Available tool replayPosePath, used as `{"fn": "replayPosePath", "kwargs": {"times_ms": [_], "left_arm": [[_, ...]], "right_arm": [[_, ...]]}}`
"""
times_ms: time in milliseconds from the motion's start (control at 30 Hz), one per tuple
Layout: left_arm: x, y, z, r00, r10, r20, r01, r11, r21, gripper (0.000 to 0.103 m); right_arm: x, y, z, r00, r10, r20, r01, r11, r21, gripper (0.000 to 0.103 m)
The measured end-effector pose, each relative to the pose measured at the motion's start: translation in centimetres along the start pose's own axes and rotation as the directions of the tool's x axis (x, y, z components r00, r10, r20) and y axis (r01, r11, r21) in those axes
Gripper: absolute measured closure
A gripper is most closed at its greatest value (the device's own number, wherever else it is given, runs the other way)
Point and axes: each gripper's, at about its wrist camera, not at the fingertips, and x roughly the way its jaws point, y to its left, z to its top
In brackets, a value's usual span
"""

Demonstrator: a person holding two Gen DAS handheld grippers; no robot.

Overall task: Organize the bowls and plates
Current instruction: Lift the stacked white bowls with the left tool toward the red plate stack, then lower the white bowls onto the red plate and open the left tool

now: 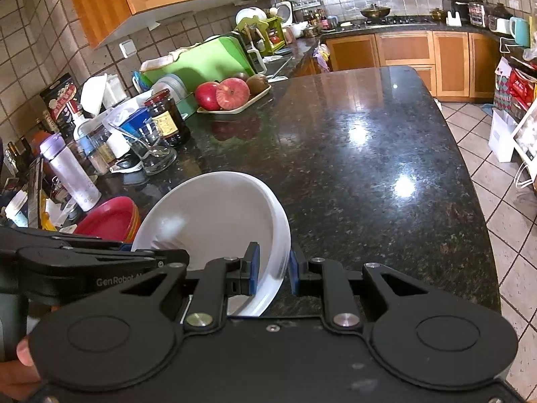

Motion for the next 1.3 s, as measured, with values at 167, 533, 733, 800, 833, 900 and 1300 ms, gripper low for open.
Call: {"fn": "replayPosePath", "kwargs": {"times_ms": [167, 533, 733, 800, 833, 900, 1300], "left_arm": [[-0.9, 0.9, -0.8, 1.000, -0.001, 0.011, 0.001, 1.000, -0.007, 0.080], [-2.8, 6.0, -1.8, 0.999, 0.037, 0.033, -0.036, 0.999, -0.039, 0.079], [-4.7, 10.7, -1.9, 0.994, 0.089, 0.060, -0.086, 0.994, -0.061, 0.079], [-5.2, 12.2, -1.9, 0.992, 0.104, 0.065, -0.100, 0.993, -0.063, 0.079], [-5.3, 12.9, -1.9, 0.992, 0.110, 0.064, -0.105, 0.992, -0.066, 0.079], [-5.5, 14.4, -1.9, 0.991, 0.120, 0.060, -0.116, 0.990, -0.074, 0.079], [-3.7, 20.8, -1.7, 0.996, 0.090, 0.000, -0.090, 0.992, -0.092, 0.079]], "right_arm": [[-0.4, 1.3, -0.4, 1.000, 0.006, 0.006, -0.006, 1.000, -0.017, 0.083], [1.7, 7.9, 0.1, 0.999, 0.045, 0.010, -0.044, 0.997, -0.070, 0.083], [4.1, 13.5, 1.1, 0.996, 0.091, 0.011, -0.089, 0.989, -0.116, 0.083], [5.0, 15.1, 1.4, 0.995, 0.103, 0.005, -0.102, 0.987, -0.125, 0.083], [5.5, 15.9, 1.6, 0.994, 0.110, -0.001, -0.109, 0.986, -0.128, 0.083], [6.6, 17.4, 2.0, 0.993, 0.121, -0.013, -0.122, 0.984, -0.132, 0.083], [10.8, 22.3, 1.9, 0.994, 0.076, -0.083, -0.087, 0.988, -0.128, 0.083]]}}
